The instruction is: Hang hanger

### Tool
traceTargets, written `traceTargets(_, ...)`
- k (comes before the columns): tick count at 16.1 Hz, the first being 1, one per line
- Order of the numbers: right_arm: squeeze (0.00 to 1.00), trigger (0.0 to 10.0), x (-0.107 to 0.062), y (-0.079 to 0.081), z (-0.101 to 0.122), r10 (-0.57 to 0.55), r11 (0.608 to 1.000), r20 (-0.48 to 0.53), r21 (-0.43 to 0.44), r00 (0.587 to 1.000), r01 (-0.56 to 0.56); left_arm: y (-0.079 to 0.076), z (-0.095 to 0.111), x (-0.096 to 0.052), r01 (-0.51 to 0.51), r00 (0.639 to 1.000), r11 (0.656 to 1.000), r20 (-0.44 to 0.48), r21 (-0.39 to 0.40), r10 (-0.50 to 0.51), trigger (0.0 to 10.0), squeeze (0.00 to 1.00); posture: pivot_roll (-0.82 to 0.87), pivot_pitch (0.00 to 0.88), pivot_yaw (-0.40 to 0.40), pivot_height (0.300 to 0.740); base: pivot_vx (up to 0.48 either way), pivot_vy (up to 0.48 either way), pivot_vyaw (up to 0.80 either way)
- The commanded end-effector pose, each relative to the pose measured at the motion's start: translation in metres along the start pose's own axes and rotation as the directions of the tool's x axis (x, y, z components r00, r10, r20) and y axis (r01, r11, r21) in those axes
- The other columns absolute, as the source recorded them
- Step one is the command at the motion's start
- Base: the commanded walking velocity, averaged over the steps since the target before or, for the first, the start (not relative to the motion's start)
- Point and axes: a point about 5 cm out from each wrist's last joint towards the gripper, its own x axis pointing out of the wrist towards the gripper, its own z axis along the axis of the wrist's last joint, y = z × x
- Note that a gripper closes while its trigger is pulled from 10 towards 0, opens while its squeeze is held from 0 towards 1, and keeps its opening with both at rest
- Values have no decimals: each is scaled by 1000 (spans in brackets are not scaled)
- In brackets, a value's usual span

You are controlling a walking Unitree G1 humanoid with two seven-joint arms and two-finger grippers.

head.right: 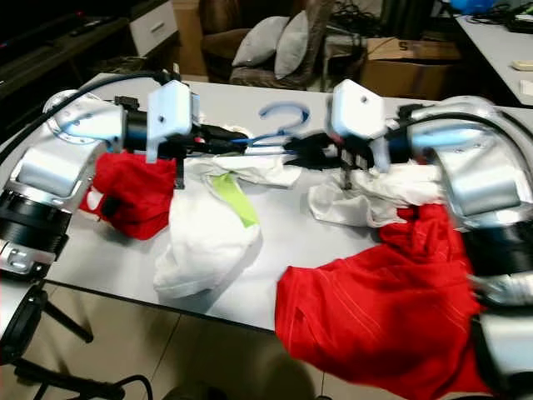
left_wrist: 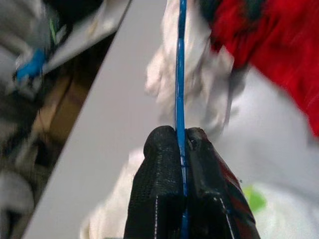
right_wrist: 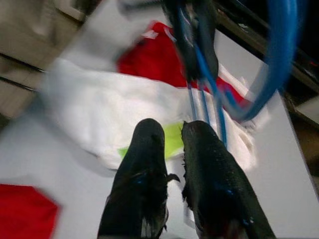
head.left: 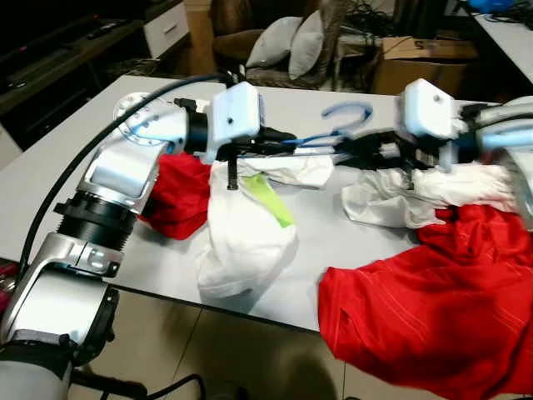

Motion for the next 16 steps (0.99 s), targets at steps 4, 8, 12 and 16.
traceTargets(4, 1000, 10000, -28, -2, 6, -23, 999, -37, -42, 999, 22, 0, 1, -5, 18, 1000, 1000, -10, 1, -18, 0, 0, -83, 0, 82, 740, 0, 0, 0)
traceTargets(8, 1000, 10000, -14, 0, -1, -62, 993, -109, -106, 992, 50, -3, 15, 3, 67, 995, 998, 72, 11, -67, 0, 0, -94, 0, 90, 740, 0, 0, 0)
traceTargets(12, 0, 10000, -7, -9, -6, -116, 991, -127, -87, 985, 105, -6, 25, 6, 94, 991, 995, 92, 35, -97, 0, 0, -92, 0, 89, 740, 0, 0, 0)
traceTargets(16, 0, 0, -4, -14, -5, -125, 991, -115, -65, 985, 118, -7, 26, 3, 92, 992, 995, 81, 38, -95, 0, 0, -82, 0, 76, 740, 0, 0, 0)
